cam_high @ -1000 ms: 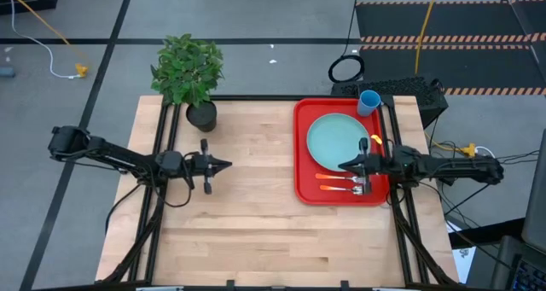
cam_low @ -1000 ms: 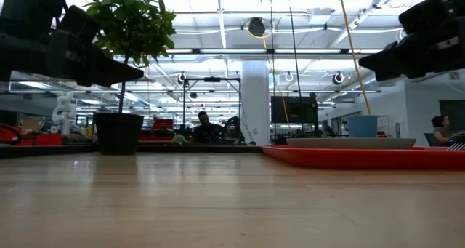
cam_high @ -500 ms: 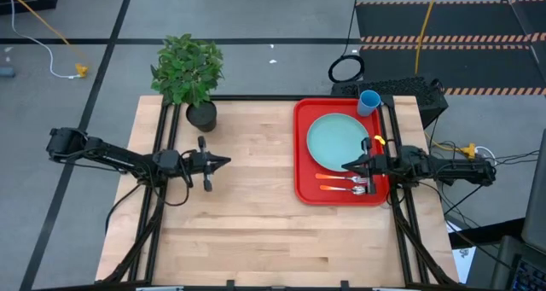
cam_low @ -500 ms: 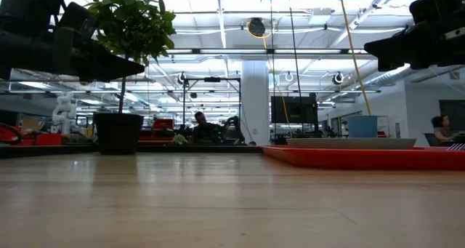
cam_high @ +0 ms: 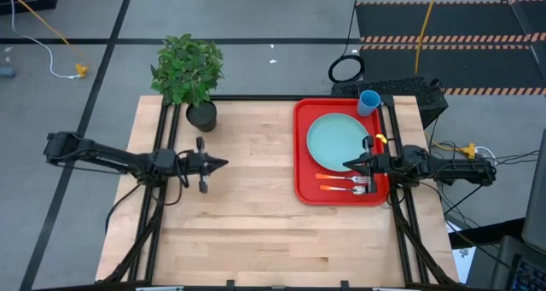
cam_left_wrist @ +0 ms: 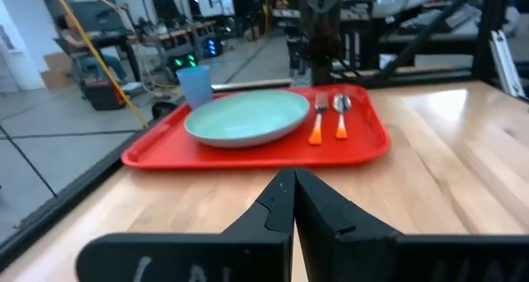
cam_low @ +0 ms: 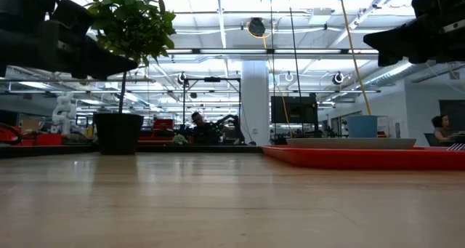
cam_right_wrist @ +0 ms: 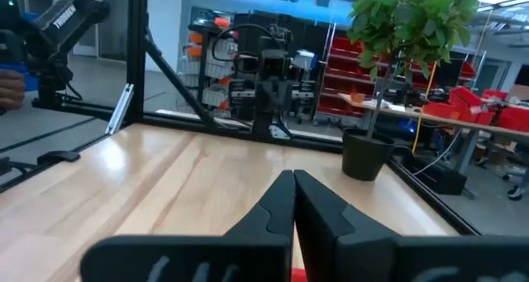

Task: Pick and place plate/cup/fork/spoon on tray
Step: Return to Home Position

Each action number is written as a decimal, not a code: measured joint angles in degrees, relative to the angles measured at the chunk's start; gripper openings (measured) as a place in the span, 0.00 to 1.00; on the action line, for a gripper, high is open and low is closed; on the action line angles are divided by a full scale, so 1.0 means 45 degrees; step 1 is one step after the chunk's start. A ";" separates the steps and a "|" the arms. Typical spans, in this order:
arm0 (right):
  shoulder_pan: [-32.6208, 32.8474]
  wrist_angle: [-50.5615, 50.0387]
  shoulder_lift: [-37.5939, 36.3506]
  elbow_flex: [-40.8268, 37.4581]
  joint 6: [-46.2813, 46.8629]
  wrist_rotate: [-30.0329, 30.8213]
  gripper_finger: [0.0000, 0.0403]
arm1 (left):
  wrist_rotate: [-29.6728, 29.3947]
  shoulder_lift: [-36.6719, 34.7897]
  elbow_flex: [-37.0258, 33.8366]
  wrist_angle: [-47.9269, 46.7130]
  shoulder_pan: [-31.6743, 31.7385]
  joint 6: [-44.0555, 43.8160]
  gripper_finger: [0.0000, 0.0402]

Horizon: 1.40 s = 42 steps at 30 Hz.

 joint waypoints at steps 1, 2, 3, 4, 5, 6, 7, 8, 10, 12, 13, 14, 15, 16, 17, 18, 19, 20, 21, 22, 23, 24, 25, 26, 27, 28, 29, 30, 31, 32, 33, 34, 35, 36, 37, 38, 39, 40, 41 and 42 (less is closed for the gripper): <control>0.0000 -0.0012 0.0005 0.0000 0.0000 0.0000 0.00 | 0.0134 -0.0257 0.0000 -0.0382 0.0000 -0.0001 0.02; 0.0000 -0.0012 0.0005 0.0000 -0.0005 0.0004 0.00 | 0.0229 -0.0529 0.0000 -0.0753 0.0000 -0.0010 0.01; 0.0000 0.0003 0.0005 0.0000 -0.0002 0.0004 0.00 | 0.0309 -0.0797 0.0000 -0.1052 0.0000 -0.0017 0.01; 0.0000 0.0025 0.0005 0.0000 -0.0001 0.0002 0.00 | 0.0349 -0.1088 0.0000 -0.1337 0.0000 -0.0023 0.01; 0.0000 0.0029 0.0005 0.0000 -0.0003 0.0005 0.00 | 0.0377 -0.1372 0.0000 -0.1658 0.0000 -0.0004 0.01; 0.0000 0.0038 0.0005 0.0000 -0.0005 0.0005 0.00 | 0.0409 -0.1661 0.0000 -0.2013 0.0000 0.0014 0.02; 0.0000 0.0044 0.0005 0.0000 -0.0004 0.0005 0.00 | 0.0409 -0.1961 0.0000 -0.2395 0.0000 0.0022 0.02; 0.0000 0.0049 0.0005 0.0000 -0.0003 0.0005 0.00 | 0.0413 -0.2285 0.0000 -0.2834 0.0000 0.0034 0.03; 0.0000 0.0061 0.0005 0.0000 -0.0003 0.0005 0.00 | 0.0414 -0.3010 0.0000 -0.3763 0.0000 0.0048 0.03; 0.0000 0.0093 0.0005 0.0000 -0.0001 0.0009 0.00 | 0.0423 -0.3709 0.0000 -0.4715 0.0000 0.0057 0.02; 0.0000 0.0097 0.0005 0.0000 -0.0005 0.0005 0.00 | 0.0496 -0.4050 0.0000 -0.5206 0.0000 0.0057 0.01; 0.0000 0.0102 0.0005 0.0000 -0.0003 0.0007 0.00 | 0.0591 -0.4390 0.0000 -0.5590 0.0000 0.0057 0.01; 0.0000 0.0102 0.0005 0.0000 -0.0005 0.0010 0.00 | 0.0690 -0.4710 0.0000 -0.5921 0.0000 0.0048 0.01; 0.0000 0.0102 0.0005 0.0000 -0.0005 0.0010 0.00 | 0.0816 -0.5006 0.0000 -0.6203 0.0000 0.0038 0.01; 0.0000 0.0112 0.0005 0.0000 -0.0005 0.0010 0.00 | 0.0865 -0.5306 0.0000 -0.6461 0.0000 0.0051 0.02; 0.0000 0.0112 0.0005 0.0000 -0.0005 0.0010 0.00 | 0.0874 -0.5597 0.0000 -0.6696 0.0000 0.0085 0.02; 0.0000 0.0117 0.0005 0.0000 -0.0005 0.0010 0.00 | 0.0889 -0.5882 0.0000 -0.6885 0.0000 0.0149 0.03; 0.0000 0.0117 0.0005 0.0000 -0.0001 0.0010 0.00 | 0.0890 -0.6178 0.0000 -0.7062 0.0000 0.0241 0.02; 0.0000 0.0121 0.0005 0.0000 -0.0005 0.0010 0.00 | 0.0909 -0.6483 0.0000 -0.7217 0.0000 0.0363 0.02; 0.0000 0.0121 0.0005 0.0000 -0.0005 0.0010 0.00 | 0.0981 -0.6788 0.0000 -0.7354 0.0000 0.0556 0.01; 0.0000 0.0121 0.0005 0.0000 -0.0004 0.0011 0.00 | 0.1097 -0.7091 0.0000 -0.7518 0.0000 0.0754 0.01; 0.0000 0.0121 0.0005 0.0000 -0.0005 0.0012 0.00 | 0.1186 -0.7392 0.0000 -0.7691 0.0000 0.0897 0.01; 0.0000 0.0121 0.0005 0.0000 -0.0003 0.0013 0.00 | 0.1212 -0.7680 0.0001 -0.7838 0.0000 0.0985 0.01; 0.0000 0.0121 0.0005 0.0000 -0.0001 0.0015 0.00 | 0.1238 -0.7962 0.0010 -0.7924 0.0000 0.1011 0.02; 0.0000 0.0126 0.0005 0.0000 -0.0001 0.0015 0.00 | 0.1249 -0.8202 0.0015 -0.7927 0.0000 0.1014 0.02; 0.0000 0.0126 0.0005 0.0000 -0.0005 0.0015 0.00 | 0.1275 -0.8397 0.0019 -0.7951 0.0000 0.1019 0.03; 0.0000 0.0126 0.0005 0.0000 0.0000 0.0015 0.00 | 0.1293 -0.8539 0.0020 -0.7969 0.0000 0.1019 0.03; 0.0000 0.0126 0.0005 0.0000 -0.0005 0.0015 0.00 | 0.1293 -0.8655 0.0019 -0.7969 0.0000 0.1014 0.02; 0.0000 0.0126 0.0005 0.0000 -0.0005 0.0015 0.00 | 0.1297 -0.8710 0.0022 -0.7973 0.0000 0.1019 0.02; 0.0000 0.0126 0.0005 0.0000 -0.0004 0.0015 0.00 | 0.1296 -0.8711 0.0024 -0.7983 0.0000 0.1037 0.01; 0.0000 0.0126 0.0005 0.0000 -0.0005 0.0015 0.00 | 0.1298 -0.8705 0.0024 -0.7992 0.0000 0.1076 0.01; 0.0000 0.0126 0.0005 0.0000 -0.0005 0.0015 0.00 | 0.1295 -0.8702 0.0024 -0.7998 0.0000 0.1101 0.01; 0.0000 0.0126 0.0005 0.0000 -0.0005 0.0015 0.00 | 0.1293 -0.8682 0.0024 -0.8004 0.0000 0.1105 0.01; 0.0000 0.0126 0.0005 0.0000 -0.0005 0.0015 0.00 | 0.1298 -0.8656 0.0024 -0.8011 0.0000 0.1113 0.02; 0.0000 0.0126 0.0005 0.0000 0.0000 0.0015 0.00 | 0.1296 -0.8656 0.0024 -0.8016 0.0000 0.1116 0.03; 0.0000 0.0126 0.0005 0.0000 0.0000 0.0015 0.00 | 0.1293 -0.8661 0.0024 -0.8012 0.0000 0.1122 0.03; 0.0000 0.0126 0.0005 0.0000 -0.0005 0.0015 0.00 | 0.1293 -0.8661 0.0024 -0.8018 0.0000 0.1146 0.04; 0.0000 0.0126 0.0005 0.0000 0.0000 0.0018 0.00 | 0.1293 -0.8656 0.0024 -0.8017 0.0000 0.1169 0.04; 0.0000 0.0126 0.0005 0.0000 -0.0005 0.0015 0.00 | 0.1288 -0.8656 0.0024 -0.8022 0.0000 0.1189 0.04; 0.0000 0.0126 0.0005 0.0000 -0.0002 0.0016 0.00 | 0.1285 -0.8656 0.0024 -0.8022 0.0000 0.1151 0.04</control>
